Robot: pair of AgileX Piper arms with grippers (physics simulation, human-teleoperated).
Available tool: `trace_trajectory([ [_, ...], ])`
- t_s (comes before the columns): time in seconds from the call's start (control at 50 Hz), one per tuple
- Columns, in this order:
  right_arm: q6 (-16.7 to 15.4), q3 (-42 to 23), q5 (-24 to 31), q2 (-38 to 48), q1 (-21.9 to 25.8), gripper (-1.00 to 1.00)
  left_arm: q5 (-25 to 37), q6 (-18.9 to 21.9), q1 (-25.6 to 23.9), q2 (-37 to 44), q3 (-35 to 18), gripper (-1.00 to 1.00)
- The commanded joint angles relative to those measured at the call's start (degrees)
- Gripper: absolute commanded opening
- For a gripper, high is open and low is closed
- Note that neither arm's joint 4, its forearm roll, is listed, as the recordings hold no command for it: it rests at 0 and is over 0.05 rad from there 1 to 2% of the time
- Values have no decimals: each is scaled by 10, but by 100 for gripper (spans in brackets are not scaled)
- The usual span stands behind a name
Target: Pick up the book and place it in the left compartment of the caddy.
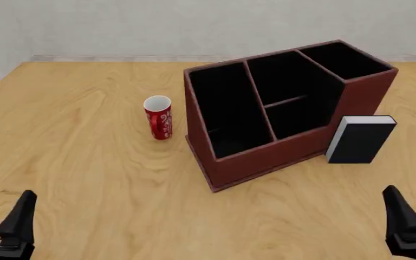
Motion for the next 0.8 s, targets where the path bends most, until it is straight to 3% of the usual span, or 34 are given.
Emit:
trace_trajectory([
  [0.02, -24, 30, -32, -28, 19, 100, -1, 0, 0, 3, -2, 100],
  [0.2, -24, 30, -32, -27, 21, 100, -1, 0, 0, 3, -2, 100],
  [0.24, -34, 10, -17, -23, 24, 100, -1, 0, 0, 3, -2, 100],
  [0.26, -81, -27, 8, 3, 39, 100, -1, 0, 0, 3, -2, 100],
  [0.38, -123, -61, 27, 26, 41, 100, -1, 0, 0, 3, -2, 100],
  [0.8, -219, -146, 76, 138, 28, 100, -1, 0, 0, 3, -2, 100],
])
